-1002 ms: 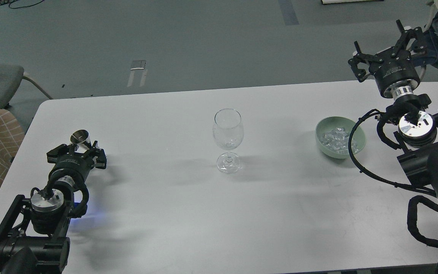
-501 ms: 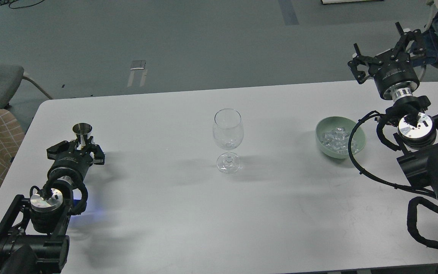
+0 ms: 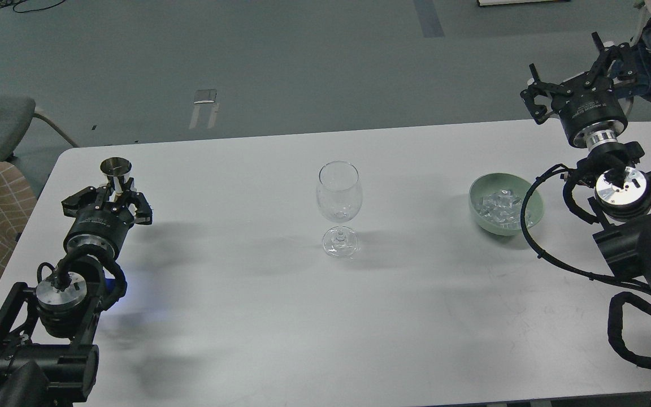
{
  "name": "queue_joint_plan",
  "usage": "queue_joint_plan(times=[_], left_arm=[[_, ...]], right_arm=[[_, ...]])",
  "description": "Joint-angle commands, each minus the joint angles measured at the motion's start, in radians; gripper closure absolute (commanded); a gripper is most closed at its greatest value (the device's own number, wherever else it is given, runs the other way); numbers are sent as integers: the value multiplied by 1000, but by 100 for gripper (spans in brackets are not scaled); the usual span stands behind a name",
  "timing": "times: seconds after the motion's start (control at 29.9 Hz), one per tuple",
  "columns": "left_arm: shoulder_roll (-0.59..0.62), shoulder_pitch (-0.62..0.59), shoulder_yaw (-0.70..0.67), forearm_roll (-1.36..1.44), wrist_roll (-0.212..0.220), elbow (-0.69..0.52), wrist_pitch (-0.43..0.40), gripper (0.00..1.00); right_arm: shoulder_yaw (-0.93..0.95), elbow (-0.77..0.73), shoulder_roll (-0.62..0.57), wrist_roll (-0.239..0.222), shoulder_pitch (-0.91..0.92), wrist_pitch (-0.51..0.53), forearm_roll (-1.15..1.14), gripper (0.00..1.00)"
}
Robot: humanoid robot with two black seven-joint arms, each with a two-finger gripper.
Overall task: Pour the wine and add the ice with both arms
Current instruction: 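Lift the jigger with the left gripper and carry it toward the wine glass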
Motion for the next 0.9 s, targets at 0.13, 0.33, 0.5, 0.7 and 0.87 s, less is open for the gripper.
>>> queue_joint_plan(times=[0.13,0.33,0.5,0.7,0.87], left_arm=[[-2,-4,13,1,51,-80,8,77],[-18,-8,16,6,86,-159,15,77],[-35,-14,78,9,89,-197,30,78],[-75,-11,174,20,91,-237,31,79],[-87,-11,187,40,92,-271,40,79]], right_arm=[[0,11,-12,0,3,2,0,0],[0,8,-18,0,2,-2,0,0],[0,8,-28,0,3,-2,0,0],[-2,8,-29,0,0,-2,0,0],[-2,8,-31,0,0,-2,0,0]])
